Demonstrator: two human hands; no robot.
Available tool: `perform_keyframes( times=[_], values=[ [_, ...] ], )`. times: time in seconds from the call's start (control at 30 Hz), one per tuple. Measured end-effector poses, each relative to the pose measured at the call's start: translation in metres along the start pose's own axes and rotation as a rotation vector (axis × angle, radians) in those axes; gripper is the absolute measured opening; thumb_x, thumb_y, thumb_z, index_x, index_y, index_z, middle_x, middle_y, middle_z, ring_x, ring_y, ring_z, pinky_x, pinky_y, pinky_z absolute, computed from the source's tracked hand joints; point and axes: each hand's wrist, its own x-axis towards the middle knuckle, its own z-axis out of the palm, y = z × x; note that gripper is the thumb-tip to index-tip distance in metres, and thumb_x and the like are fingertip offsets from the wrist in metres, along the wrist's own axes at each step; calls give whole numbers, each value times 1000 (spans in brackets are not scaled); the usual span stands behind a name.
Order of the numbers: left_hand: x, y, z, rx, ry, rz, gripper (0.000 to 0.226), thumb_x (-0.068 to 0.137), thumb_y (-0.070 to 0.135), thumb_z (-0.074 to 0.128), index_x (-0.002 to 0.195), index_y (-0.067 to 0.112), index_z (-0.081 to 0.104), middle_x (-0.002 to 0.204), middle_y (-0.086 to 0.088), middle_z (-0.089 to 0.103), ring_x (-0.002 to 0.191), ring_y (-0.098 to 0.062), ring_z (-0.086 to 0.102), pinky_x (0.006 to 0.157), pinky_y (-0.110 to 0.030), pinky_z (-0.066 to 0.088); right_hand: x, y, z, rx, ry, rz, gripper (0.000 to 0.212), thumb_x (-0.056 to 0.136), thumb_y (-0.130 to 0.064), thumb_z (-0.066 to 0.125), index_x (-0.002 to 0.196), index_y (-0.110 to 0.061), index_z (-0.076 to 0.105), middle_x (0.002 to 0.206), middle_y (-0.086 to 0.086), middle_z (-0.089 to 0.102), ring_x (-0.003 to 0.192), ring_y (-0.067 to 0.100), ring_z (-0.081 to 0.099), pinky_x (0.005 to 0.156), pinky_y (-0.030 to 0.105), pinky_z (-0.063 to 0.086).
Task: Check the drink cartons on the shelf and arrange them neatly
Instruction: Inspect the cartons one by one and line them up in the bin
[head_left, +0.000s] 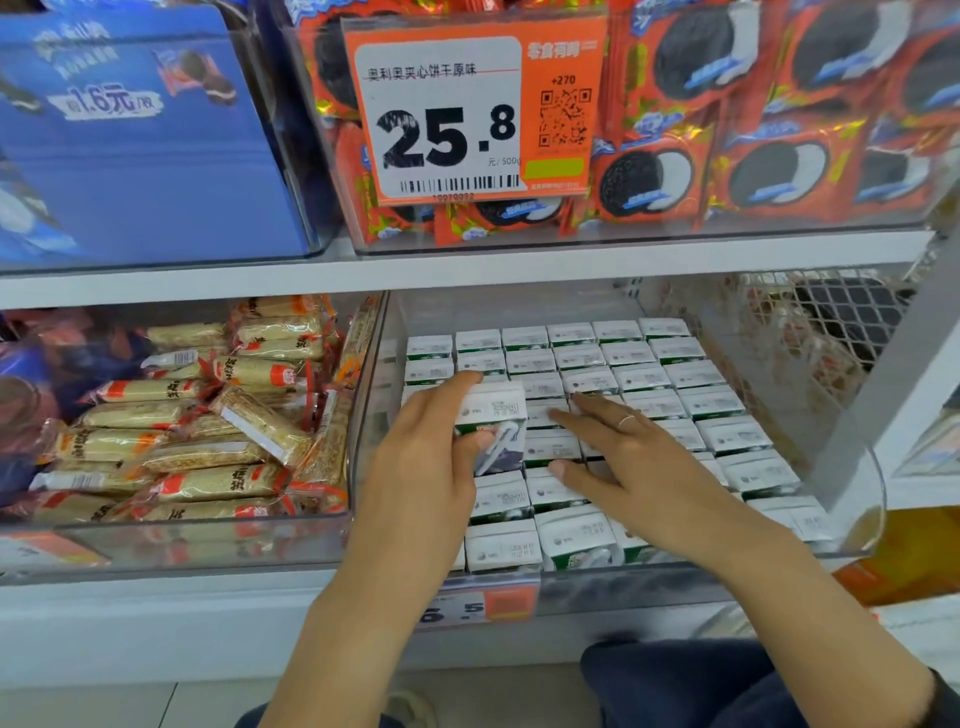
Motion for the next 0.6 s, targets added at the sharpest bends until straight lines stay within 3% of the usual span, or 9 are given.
perform_keyframes(
  times=[0.17,0.3,0.5,0.6],
  values=[
    [4,-5,15,62,-73,-75,47,93,6,59,137,19,50,128,-4,54,107,-18,52,76,-12,31,-3,2,-1,-17,5,-16,59,93,-53,40,147,-34,27,157,-6,19,144,10,13,118,28,12],
    [6,-13,23,169,-158,-116,47,94,7,57,139,18,47,135,-1,47,110,-18,56,81,-17,37,-2,1,0,-48,5,-18,59,94,-53,38,148,-33,25,158,-5,18,144,10,13,118,29,12],
    [6,-12,22,222,-236,-78,37,96,8,52,132,16,57,137,0,53,117,-17,56,97,-24,42,-3,1,0,-56,7,-24,59,94,-52,37,149,-31,25,158,-4,18,145,10,12,119,29,11],
    [3,-10,17,234,-293,-28,37,95,12,55,131,20,57,137,4,51,114,-16,56,94,-20,40,-4,1,0,-51,3,-28,59,95,-52,37,149,-31,24,158,-3,18,145,10,11,119,28,10]
  ],
)
